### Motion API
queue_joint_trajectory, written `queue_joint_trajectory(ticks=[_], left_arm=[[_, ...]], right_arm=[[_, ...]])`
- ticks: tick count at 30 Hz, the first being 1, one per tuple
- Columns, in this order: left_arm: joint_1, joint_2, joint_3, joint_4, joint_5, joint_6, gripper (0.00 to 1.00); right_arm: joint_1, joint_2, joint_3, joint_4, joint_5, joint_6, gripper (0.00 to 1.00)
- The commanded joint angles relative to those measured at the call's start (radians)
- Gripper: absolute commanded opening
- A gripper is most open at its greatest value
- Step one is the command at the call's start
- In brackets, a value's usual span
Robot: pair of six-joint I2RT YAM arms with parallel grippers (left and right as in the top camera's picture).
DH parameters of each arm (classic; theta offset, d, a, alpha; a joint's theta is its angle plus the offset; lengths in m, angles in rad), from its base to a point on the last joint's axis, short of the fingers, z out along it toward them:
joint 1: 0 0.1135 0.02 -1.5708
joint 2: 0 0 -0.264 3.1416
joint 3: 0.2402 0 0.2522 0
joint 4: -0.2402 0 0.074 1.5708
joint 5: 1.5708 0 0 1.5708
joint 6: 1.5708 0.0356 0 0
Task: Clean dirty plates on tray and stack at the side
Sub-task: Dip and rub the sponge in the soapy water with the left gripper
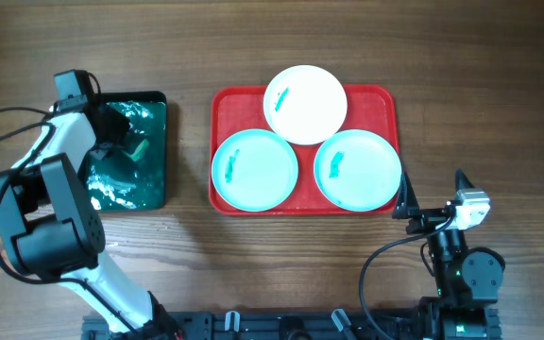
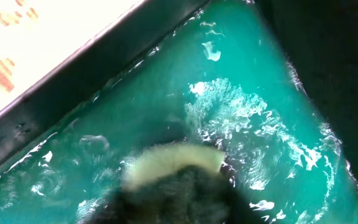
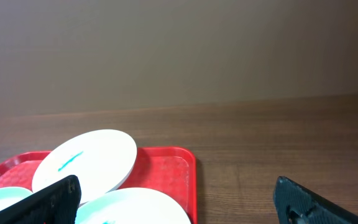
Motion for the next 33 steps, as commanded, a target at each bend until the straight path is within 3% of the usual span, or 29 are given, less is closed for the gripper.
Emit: queue_joint_trajectory(ticks=[1, 5, 7, 9, 11, 14, 15, 18, 19, 20, 21, 31, 33], left_arm=[[0.006, 0.056, -0.044, -0.080, 0.032, -0.002, 1.00], [0.006, 0.056, -0.044, -0.133, 0.161, -0.002, 1.00], [0.006, 0.056, -0.044, -0.156, 0.237, -0.002, 0.89], [0.006, 0.056, -0.044, -0.174, 0.285, -0.002, 0.66], [0.006, 0.056, -0.044, -0.186, 0.309, -0.002, 0.51], [0.006, 0.056, -0.044, -0.204, 0.313, -0.002, 0.10], [0.006, 0.056, -0.044, -0.207, 0.313, -0.003, 0.04], [0.006, 0.056, -0.044, -0.206, 0.312, -0.002, 0.04], [0.006, 0.056, -0.044, -0.202, 0.312, -0.002, 0.27], [0.006, 0.056, -0.044, -0.194, 0.312, -0.002, 0.80], [0.006, 0.056, -0.044, -0.179, 0.308, -0.002, 1.00], [0.006, 0.031, -0.044, -0.094, 0.169, -0.002, 1.00], [0.006, 0.032, -0.044, -0.088, 0.163, -0.002, 0.91]], right_arm=[[-0.005, -0.003, -0.001, 0.006, -0.008, 0.010, 1.00], [-0.005, -0.003, -0.001, 0.006, -0.008, 0.011, 1.00], [-0.005, -0.003, -0.001, 0.006, -0.008, 0.011, 1.00], [-0.005, -0.003, -0.001, 0.006, -0.008, 0.011, 1.00], [-0.005, -0.003, -0.001, 0.006, -0.008, 0.010, 1.00], [-0.005, -0.003, -0.001, 0.006, -0.008, 0.011, 1.00], [-0.005, -0.003, -0.001, 0.006, -0.008, 0.010, 1.00], [-0.005, -0.003, -0.001, 0.006, -0.008, 0.011, 1.00], [-0.005, -0.003, -0.001, 0.006, -0.008, 0.011, 1.00], [-0.005, -0.003, -0.001, 0.006, -0.008, 0.011, 1.00], [-0.005, -0.003, -0.001, 0.006, -0.008, 0.011, 1.00], [-0.005, -0.003, -0.001, 0.006, -0.008, 0.011, 1.00], [-0.005, -0.003, -0.001, 0.006, -0.008, 0.011, 1.00]])
